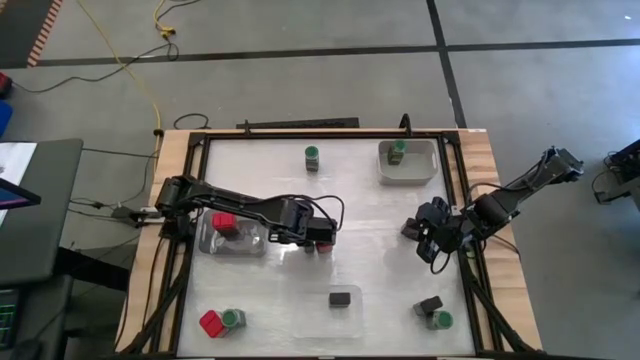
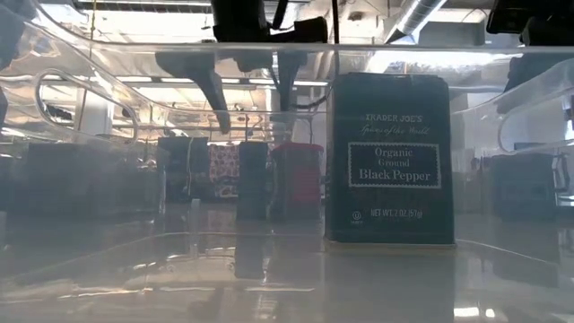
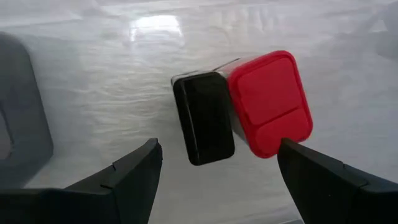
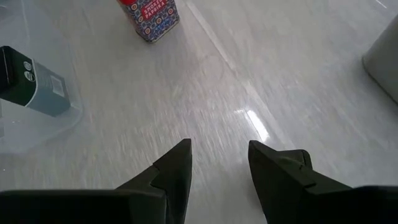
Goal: Sort spices by type
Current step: Put the top left black seasoning can into the transparent bin
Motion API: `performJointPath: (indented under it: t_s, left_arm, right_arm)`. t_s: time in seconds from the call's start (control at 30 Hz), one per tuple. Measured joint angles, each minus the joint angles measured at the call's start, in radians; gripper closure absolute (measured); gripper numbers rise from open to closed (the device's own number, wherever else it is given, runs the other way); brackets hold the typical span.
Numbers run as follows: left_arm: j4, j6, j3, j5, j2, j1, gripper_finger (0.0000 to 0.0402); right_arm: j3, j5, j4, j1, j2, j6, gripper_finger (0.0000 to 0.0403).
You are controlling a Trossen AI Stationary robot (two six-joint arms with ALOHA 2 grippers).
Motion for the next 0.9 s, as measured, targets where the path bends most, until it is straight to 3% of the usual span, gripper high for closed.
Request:
performJointPath:
  t_s: [0.3, 0.9]
  left_arm:
    - [0.048, -0.021, -0.066, 0.025, 0.0, -0.003, 0.0095]
    - [0.017, -0.012, -0.068, 0.008, 0.0, 0.002, 0.0095]
  right_arm:
    - [0.0, 0.0, 0.0, -0.004, 0.0, 0.0, 0.0218]
    - [0.0, 0.0, 0.0, -0.004, 0.0, 0.0, 0.0218]
